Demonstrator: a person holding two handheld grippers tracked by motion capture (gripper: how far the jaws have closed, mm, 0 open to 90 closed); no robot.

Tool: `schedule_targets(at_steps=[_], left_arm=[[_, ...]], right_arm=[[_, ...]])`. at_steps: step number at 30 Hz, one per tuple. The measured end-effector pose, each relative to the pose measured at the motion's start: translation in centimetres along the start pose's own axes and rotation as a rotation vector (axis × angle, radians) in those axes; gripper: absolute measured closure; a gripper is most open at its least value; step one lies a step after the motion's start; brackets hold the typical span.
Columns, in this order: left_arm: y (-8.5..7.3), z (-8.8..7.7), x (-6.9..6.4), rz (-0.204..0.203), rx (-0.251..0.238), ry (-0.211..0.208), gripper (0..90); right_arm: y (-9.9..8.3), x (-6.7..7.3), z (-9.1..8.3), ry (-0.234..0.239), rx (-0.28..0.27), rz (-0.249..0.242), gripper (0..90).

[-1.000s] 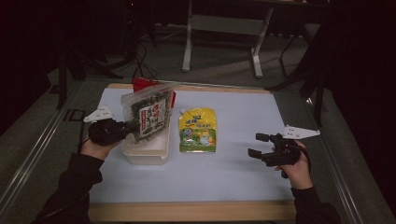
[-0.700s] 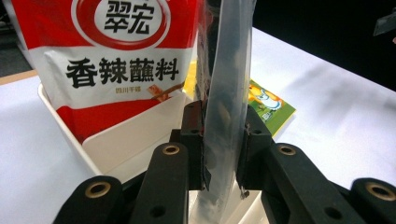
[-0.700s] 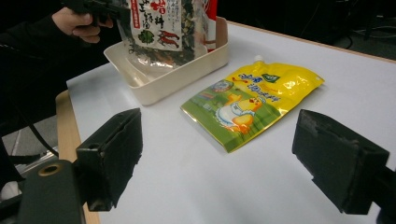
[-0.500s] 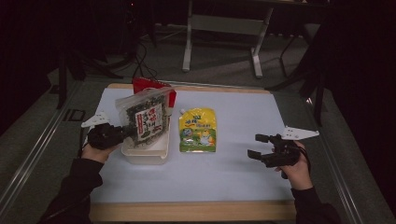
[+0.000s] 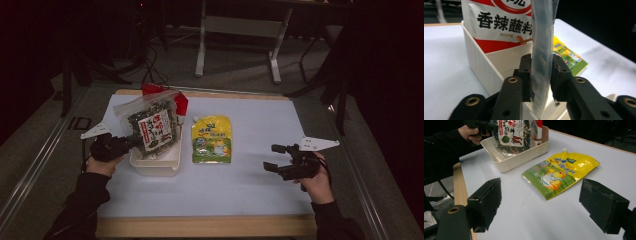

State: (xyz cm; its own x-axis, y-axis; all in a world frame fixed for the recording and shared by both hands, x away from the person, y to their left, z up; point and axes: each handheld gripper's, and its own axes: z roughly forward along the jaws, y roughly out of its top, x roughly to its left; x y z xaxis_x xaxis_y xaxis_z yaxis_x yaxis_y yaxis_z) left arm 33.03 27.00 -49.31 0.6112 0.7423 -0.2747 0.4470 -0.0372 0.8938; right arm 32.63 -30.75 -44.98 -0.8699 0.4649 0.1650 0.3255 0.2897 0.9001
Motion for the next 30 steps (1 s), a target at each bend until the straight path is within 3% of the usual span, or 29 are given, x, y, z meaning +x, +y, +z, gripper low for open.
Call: schedule_targets(at_steps=[6,11,16,19,21,24,30], left_arm=[[0.2,-0.2,-0.8,0.027,-0.014,0.064,57.8],[0.7,-0.9,-1.8,0.039,-0.045,0.098,44.5],[1.1,-2.0,-3.2,0.068,-0.056,0.138,33.2],[1.2,-2.7,-3.9,0.062,-0.066,0.153,21.7],[1.0,-3.1,-4.3,0.052,-0.067,0.128,14.7],[0.5,-3.3,-5.0,0.050,-0.050,0.134,4.1],[-0.2,-4.0,-6.9,0.062,-0.072,0.149,1.8]], right_arm=[[0.2,0.3,0.4,0.033,0.022,0.008,18.6],[0.4,0.6,0.7,0.009,0.043,-0.026,14.3],[0.5,0.7,0.7,-0.010,0.039,-0.024,13.9],[0.4,0.6,0.8,0.003,0.036,-0.012,14.1],[0.4,0.6,0.8,0.008,0.037,-0.005,14.1],[0.4,0.6,1.0,0.008,0.042,-0.002,14.1],[0.3,0.6,1.1,0.004,0.054,-0.003,14.1]])
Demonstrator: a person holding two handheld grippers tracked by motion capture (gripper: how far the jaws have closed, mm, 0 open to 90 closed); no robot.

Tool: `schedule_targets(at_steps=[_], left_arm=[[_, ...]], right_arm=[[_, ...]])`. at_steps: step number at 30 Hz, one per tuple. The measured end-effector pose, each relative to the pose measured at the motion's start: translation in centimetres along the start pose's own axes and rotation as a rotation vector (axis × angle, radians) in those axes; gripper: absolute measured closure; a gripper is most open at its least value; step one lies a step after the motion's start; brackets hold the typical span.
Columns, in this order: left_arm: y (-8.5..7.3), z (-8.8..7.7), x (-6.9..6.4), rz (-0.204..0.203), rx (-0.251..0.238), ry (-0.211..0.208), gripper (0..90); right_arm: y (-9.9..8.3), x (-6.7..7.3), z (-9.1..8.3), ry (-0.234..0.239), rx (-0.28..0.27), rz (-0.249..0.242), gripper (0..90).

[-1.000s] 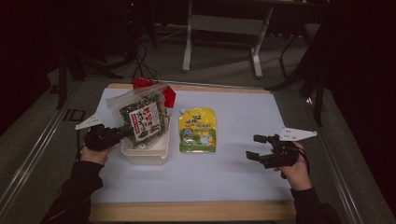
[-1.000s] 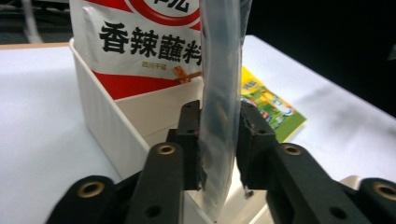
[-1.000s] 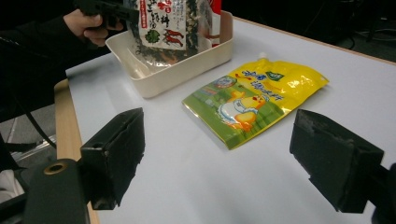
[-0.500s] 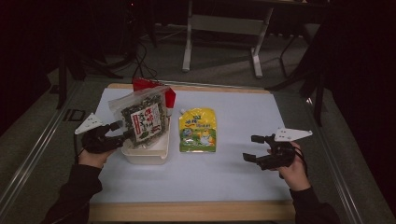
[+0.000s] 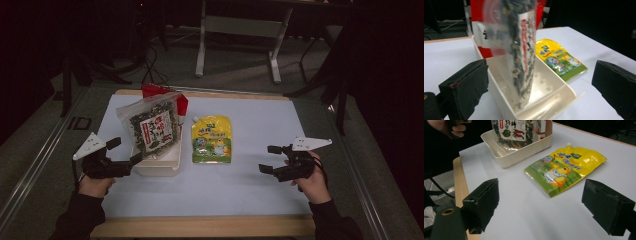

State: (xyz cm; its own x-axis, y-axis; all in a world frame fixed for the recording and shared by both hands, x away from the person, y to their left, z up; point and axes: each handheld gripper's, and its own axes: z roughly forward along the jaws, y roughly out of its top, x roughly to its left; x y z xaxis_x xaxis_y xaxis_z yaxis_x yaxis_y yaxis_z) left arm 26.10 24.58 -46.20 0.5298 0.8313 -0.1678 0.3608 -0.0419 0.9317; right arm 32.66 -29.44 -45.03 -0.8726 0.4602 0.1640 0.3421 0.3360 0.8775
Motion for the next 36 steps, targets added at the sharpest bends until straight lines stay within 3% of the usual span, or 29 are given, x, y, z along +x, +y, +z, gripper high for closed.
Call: schedule_targets(at_steps=[4,9,15,21,24,32,36], left_arm=[[-0.6,-0.2,-1.6,0.020,-0.001,-0.007,1.8],[-1.8,0.1,-3.8,0.028,0.015,-0.077,1.8],[-3.0,1.6,-6.5,0.092,0.050,-0.151,1.8],[-3.9,3.0,-8.6,0.139,0.063,-0.210,1.8],[-4.4,3.6,-9.3,0.156,0.078,-0.235,1.8],[-5.4,4.3,-9.8,0.181,0.107,-0.259,1.8],[-5.7,4.4,-9.7,0.188,0.110,-0.261,1.8]], right_arm=[[-0.1,0.0,0.1,-0.026,0.017,-0.018,14.4],[-0.3,-0.1,0.3,-0.028,0.028,-0.029,16.2],[-0.5,0.0,1.2,-0.023,0.049,-0.036,16.7],[-0.4,-0.2,1.7,-0.017,0.021,0.007,13.8],[-0.1,-0.1,2.0,-0.066,0.013,-0.008,13.5],[0.6,-0.2,4.3,-0.081,0.025,-0.027,15.3],[0.9,-0.4,5.9,-0.088,0.038,-0.042,25.0]])
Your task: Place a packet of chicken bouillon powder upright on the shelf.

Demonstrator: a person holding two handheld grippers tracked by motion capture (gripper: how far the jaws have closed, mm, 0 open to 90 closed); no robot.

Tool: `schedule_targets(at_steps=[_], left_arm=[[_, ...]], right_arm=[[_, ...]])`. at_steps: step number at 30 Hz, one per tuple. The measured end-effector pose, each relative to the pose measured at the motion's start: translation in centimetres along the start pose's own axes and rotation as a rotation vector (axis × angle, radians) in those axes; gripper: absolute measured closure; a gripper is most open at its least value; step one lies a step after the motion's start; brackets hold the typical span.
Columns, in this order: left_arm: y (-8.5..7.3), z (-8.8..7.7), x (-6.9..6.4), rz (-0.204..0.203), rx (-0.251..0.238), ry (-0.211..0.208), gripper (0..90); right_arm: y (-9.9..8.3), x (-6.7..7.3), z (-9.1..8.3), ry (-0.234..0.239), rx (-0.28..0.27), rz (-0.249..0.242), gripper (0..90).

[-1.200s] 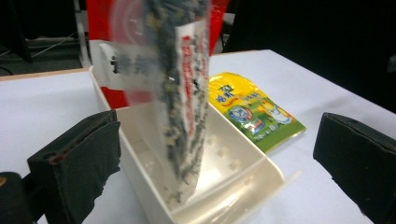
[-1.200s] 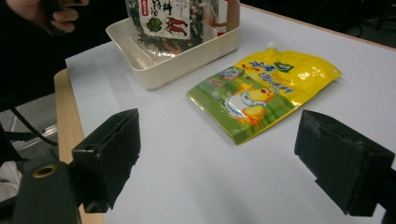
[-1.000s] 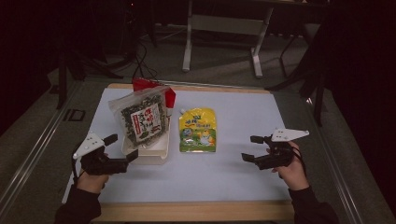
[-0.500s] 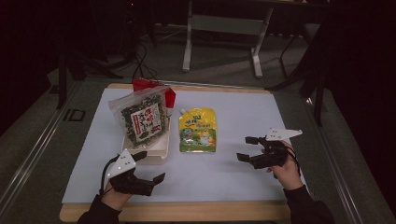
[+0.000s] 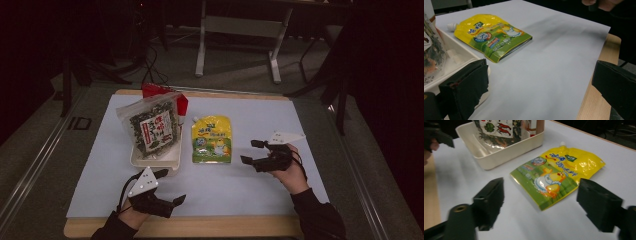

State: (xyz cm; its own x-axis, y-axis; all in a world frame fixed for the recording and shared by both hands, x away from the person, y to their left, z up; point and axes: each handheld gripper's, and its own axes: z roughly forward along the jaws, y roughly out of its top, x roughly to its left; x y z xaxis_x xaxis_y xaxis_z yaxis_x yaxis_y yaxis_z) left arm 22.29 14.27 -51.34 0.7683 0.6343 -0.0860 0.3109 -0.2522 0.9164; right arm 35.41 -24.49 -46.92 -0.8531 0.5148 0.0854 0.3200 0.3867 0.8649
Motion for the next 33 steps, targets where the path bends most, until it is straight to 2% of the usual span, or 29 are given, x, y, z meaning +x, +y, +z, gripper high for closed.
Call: schedule_targets(at_steps=[2,3,4,6,8,9,11,13,15,16,19,22,23,25,26,29,31,33], left_arm=[[-0.2,0.1,0.0,-0.003,0.005,0.001,1.8],[-0.3,0.1,0.1,-0.001,0.013,0.001,1.8],[-0.3,0.1,0.1,-0.001,0.013,0.001,1.8],[-0.6,0.2,0.1,-0.004,0.015,0.002,1.8],[-0.6,0.2,0.1,-0.001,0.012,0.000,1.8],[-0.6,0.2,0.1,-0.002,0.014,0.000,1.8],[-0.7,0.1,0.1,-0.002,0.010,0.000,1.8],[-0.7,0.1,0.0,-0.004,0.010,0.000,1.8],[-0.7,0.1,0.0,0.001,0.008,-0.002,1.8],[-0.8,0.1,0.1,0.005,0.010,-0.004,1.8],[-0.9,0.1,0.0,0.003,0.010,-0.009,1.8],[-0.9,0.2,0.0,0.002,0.011,-0.011,1.8],[-1.0,0.3,-0.1,0.002,0.016,-0.015,1.8],[-1.1,0.3,-0.1,0.005,0.018,-0.018,1.8],[-1.1,0.4,-0.1,0.005,0.019,-0.021,1.8],[-1.2,0.3,-0.1,0.002,0.019,-0.024,1.8],[-1.3,0.3,0.0,-0.003,0.018,-0.026,1.8],[-1.4,0.3,0.0,-0.004,0.016,-0.023,1.8]], right_arm=[[0.2,-0.1,0.8,-0.002,0.004,0.001,31.6],[0.3,-0.2,1.2,-0.008,0.008,-0.004,39.2],[0.3,-0.2,1.2,-0.008,0.008,-0.004,39.2],[0.6,-0.4,2.6,-0.009,0.029,-0.009,49.8],[0.8,-0.6,3.3,-0.009,0.037,-0.003,52.5],[0.9,-0.7,3.7,-0.004,0.039,0.005,58.4],[1.1,-1.0,4.4,-0.014,0.041,0.013,61.7],[1.4,-1.3,5.1,-0.015,0.049,0.020,70.8],[1.5,-1.4,5.4,-0.018,0.052,0.018,71.2],[1.8,-1.6,6.3,-0.022,0.064,0.011,76.3],[2.2,-1.7,7.2,-0.026,0.079,0.008,79.4],[2.5,-1.8,8.0,-0.027,0.086,0.005,79.7],[2.9,-1.9,8.9,-0.041,0.095,0.002,85.4],[3.1,-2.0,9.3,-0.043,0.095,0.004,87.5],[3.4,-2.3,10.1,-0.057,0.098,0.004,89.7],[3.6,-2.4,10.5,-0.059,0.098,0.009,89.8],[3.9,-2.9,12.2,-0.061,0.113,0.023,89.9],[4.0,-3.0,12.6,-0.063,0.115,0.027,89.9]])
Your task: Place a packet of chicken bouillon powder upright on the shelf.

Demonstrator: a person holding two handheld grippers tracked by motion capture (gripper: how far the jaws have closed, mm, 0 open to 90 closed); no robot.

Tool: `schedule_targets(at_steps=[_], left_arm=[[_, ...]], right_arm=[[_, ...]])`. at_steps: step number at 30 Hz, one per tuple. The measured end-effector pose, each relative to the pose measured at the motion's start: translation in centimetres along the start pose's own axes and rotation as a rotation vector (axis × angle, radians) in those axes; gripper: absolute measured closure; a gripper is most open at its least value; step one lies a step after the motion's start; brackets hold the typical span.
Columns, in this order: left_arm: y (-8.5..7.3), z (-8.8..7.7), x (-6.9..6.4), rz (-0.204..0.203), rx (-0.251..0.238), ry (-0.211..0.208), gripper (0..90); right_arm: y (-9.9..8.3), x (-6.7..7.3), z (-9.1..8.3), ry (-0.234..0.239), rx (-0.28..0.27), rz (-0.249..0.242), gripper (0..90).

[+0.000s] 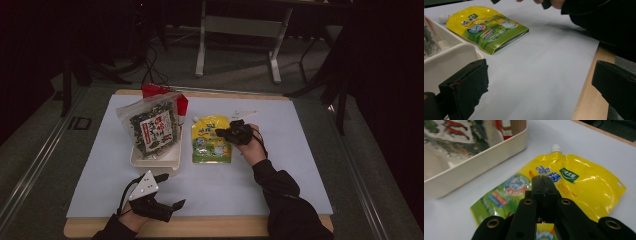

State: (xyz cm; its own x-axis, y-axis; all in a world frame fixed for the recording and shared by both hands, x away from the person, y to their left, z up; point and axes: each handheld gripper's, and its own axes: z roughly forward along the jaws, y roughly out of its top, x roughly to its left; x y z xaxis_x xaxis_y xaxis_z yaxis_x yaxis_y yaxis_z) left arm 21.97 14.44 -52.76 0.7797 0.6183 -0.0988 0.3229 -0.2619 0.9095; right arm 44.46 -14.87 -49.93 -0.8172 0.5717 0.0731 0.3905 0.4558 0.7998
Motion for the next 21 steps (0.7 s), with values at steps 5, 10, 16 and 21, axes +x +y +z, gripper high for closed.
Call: schedule_targets(at_steps=[5,10,16,21], left_arm=[[-0.3,0.0,0.0,-0.007,0.005,-0.004,1.8],[-0.4,0.0,0.0,-0.005,0.006,-0.008,1.8],[-0.3,-0.1,0.0,-0.011,0.000,-0.009,1.8],[-0.4,-0.2,-0.1,-0.005,0.001,-0.012,1.8]], right_arm=[[0.6,-0.6,2.2,0.000,0.008,0.022,89.8],[1.3,-1.1,4.1,-0.006,0.016,0.044,89.9],[2.4,-1.6,5.9,-0.029,0.028,0.045,89.8],[3.4,-2.3,7.4,-0.053,0.038,0.062,89.8]])
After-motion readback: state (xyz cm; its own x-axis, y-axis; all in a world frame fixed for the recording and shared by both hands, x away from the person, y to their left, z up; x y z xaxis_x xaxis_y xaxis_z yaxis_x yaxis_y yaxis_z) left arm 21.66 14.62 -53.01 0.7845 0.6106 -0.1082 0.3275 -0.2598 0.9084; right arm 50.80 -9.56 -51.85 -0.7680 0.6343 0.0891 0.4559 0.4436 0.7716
